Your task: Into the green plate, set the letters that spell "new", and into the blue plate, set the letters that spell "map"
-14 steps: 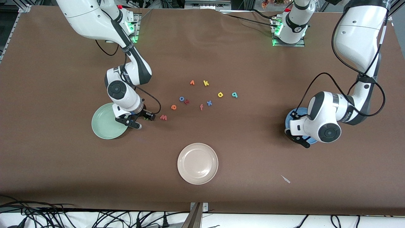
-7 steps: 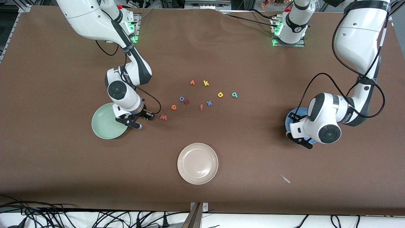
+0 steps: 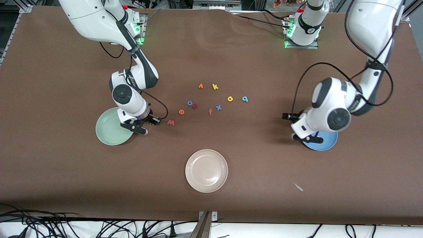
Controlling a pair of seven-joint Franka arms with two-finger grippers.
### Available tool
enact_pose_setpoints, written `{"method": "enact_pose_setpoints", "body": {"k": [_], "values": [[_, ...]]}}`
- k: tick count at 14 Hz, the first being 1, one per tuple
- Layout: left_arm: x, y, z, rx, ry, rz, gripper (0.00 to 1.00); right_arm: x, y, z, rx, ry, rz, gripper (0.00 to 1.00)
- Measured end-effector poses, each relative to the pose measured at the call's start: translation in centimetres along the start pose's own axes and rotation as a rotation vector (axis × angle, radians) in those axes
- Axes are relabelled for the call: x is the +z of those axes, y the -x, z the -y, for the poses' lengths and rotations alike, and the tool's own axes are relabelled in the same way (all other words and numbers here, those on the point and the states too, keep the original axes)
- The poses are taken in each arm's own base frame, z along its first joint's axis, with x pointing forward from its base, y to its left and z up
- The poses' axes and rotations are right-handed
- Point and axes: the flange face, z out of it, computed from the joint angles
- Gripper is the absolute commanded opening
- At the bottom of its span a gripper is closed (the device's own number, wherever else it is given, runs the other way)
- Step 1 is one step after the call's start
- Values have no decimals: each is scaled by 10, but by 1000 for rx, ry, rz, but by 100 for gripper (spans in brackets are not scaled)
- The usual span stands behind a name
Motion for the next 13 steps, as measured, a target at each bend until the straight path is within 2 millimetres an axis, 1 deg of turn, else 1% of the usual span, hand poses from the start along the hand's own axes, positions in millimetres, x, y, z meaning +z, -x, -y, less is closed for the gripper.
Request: {"method": "enact_pose_setpoints", "body": {"k": [2, 4, 5, 8, 9, 10, 11, 13], "values": [[19, 27, -34, -81, 9, -44, 100, -9, -12, -8, -26, 9, -10, 12], [37, 48, -59, -176, 24, -73, 100, -24, -32, -26, -63, 39, -4, 12], [44, 57, -72, -227, 38, -90, 100, -37, -42, -32, -85, 57, 9, 12], [63, 80, -110, -356, 85, -125, 100, -86, -75, -45, -182, 93, 40, 14], [68, 88, -125, -392, 89, -126, 100, -96, -85, -53, -212, 97, 41, 16], [74, 95, -139, -422, 96, -131, 100, -99, -91, -61, -233, 99, 42, 16], [79, 100, -152, -449, 103, -137, 100, -97, -94, -67, -245, 101, 46, 16], [94, 107, -169, -492, 83, -152, 97, -88, -93, -71, -260, 105, 55, 16]]}}
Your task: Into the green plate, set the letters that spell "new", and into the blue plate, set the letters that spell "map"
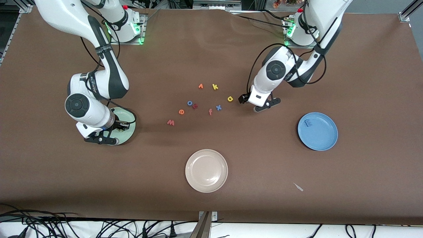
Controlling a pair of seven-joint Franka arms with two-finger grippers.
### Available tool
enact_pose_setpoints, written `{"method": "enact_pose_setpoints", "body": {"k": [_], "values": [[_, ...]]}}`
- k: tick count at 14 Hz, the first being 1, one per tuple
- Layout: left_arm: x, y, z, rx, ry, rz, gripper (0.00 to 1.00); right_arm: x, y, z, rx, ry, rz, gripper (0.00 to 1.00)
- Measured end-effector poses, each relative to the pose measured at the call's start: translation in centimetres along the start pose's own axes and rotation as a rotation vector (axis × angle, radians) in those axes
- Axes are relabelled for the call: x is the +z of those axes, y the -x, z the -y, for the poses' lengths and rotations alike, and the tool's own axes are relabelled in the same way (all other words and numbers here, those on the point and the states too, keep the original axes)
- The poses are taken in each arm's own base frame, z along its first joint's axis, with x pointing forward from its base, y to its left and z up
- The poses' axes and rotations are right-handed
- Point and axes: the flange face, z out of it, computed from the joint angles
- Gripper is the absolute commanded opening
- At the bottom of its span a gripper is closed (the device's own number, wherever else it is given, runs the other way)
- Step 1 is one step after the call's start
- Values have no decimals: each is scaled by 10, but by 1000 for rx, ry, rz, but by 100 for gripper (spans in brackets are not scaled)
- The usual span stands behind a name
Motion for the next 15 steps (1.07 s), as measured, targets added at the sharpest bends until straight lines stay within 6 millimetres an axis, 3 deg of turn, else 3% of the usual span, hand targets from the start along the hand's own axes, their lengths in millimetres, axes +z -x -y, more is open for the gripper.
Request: {"method": "enact_pose_setpoints", "body": {"k": [1, 2, 4, 6, 11, 15], "values": [[9, 6, -2, -19, -17, -16, 94, 8, 2, 0, -5, -2, -8, 18], [17, 11, -4, -34, -31, -30, 92, 18, 6, -2, -12, -6, -26, 28], [30, 17, -6, -53, -50, -44, 86, 37, 15, -6, -18, -14, -60, 37], [34, 16, -8, -66, -51, -40, 76, 45, 19, -9, -19, -14, -68, 40], [36, 16, -14, -111, -43, -37, 52, 37, 19, -8, -20, -21, -81, 42], [36, 18, -16, -125, -41, -37, 34, 28, 30, 27, 41, -54, -80, 45]]}}
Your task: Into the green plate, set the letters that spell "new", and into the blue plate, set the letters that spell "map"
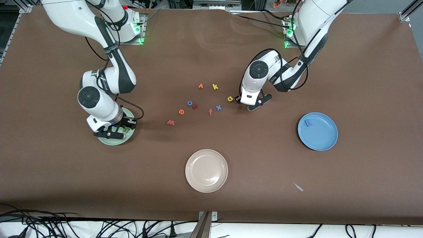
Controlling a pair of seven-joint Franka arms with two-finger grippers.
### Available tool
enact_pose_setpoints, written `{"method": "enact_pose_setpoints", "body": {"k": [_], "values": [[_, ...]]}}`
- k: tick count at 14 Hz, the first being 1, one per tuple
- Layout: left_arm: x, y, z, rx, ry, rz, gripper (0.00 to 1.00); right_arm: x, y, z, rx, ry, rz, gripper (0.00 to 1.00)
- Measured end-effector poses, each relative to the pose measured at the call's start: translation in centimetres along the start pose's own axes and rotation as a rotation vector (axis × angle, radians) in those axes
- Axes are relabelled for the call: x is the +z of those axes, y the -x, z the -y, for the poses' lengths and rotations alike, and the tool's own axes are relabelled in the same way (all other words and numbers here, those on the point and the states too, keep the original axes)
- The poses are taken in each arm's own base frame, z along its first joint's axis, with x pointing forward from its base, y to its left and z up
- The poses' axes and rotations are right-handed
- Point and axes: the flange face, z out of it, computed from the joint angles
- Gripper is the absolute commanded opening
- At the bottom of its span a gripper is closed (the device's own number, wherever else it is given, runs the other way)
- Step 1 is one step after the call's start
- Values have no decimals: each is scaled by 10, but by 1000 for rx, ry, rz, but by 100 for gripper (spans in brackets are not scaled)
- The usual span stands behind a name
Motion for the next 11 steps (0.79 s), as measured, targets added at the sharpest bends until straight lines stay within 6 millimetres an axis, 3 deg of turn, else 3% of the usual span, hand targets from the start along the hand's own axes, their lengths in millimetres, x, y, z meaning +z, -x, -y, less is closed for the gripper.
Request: {"method": "enact_pose_setpoints", "body": {"k": [6, 9, 11], "values": [[3, 0, 0, -18, -3, 6, 27, -4, 33, 74, 84, -39, 14, 53], [3, 0, -2, -18, 0, 6, 14, -2, 60, 122, 97, -40, 16, 60], [3, 0, -4, -17, 2, 7, 5, 5, 68, 137, 95, -46, 9, 63]]}}
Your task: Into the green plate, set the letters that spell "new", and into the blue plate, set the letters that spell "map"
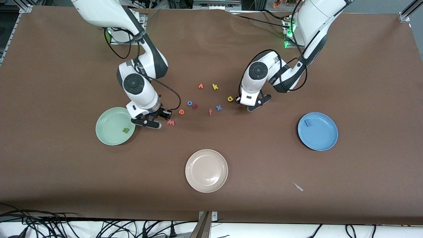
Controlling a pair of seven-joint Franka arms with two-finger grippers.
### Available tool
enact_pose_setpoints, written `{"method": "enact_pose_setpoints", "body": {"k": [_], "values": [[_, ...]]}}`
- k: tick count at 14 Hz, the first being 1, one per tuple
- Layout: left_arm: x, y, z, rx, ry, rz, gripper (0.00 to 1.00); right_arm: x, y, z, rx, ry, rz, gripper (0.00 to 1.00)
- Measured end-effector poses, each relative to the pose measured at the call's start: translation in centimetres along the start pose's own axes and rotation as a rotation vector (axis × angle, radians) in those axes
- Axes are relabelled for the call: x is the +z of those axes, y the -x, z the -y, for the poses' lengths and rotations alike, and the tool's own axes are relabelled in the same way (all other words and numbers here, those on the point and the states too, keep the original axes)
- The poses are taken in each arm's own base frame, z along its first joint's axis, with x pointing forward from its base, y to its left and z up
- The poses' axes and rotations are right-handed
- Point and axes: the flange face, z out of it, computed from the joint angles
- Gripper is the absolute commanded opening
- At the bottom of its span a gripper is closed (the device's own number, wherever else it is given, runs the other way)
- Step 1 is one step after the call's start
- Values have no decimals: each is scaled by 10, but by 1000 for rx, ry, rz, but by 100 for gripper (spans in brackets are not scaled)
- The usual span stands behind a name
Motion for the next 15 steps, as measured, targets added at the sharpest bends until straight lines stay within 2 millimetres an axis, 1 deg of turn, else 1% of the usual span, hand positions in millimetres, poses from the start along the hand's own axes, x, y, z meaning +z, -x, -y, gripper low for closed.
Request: {"method": "enact_pose_setpoints", "body": {"k": [1, 2, 3, 5, 7, 8, 9, 11, 13, 15], "values": [[0, 0, -1, 1, 0, 0, 1, 5, 0, 2, -1, -4, -4, 64], [0, 0, -1, 1, 0, 0, 0, 9, 0, 2, -1, -5, -7, 65], [0, 0, -1, 1, 0, 0, 0, 13, 0, 2, -1, -5, -6, 71], [-1, -3, -2, 16, -6, -13, 0, 21, 2, 4, -6, -11, -13, 72], [-6, -13, -3, 57, -64, -30, 0, 30, 6, 11, -19, -24, -27, 72], [-13, -23, -3, 94, -107, -28, 0, 35, 9, 15, -27, -26, -30, 72], [-22, -35, -4, 136, -144, -23, 0, 40, 12, 17, -33, -26, -29, 72], [-39, -67, 2, 232, -201, -2, 0, 47, 15, 19, -50, -18, -32, 72], [-54, -105, 17, 350, -247, 41, 0, 49, 15, 19, -72, -9, -44, 72], [-68, -151, 41, 475, -269, 96, 0, 50, 14, 19, -108, 10, -61, 72]]}}
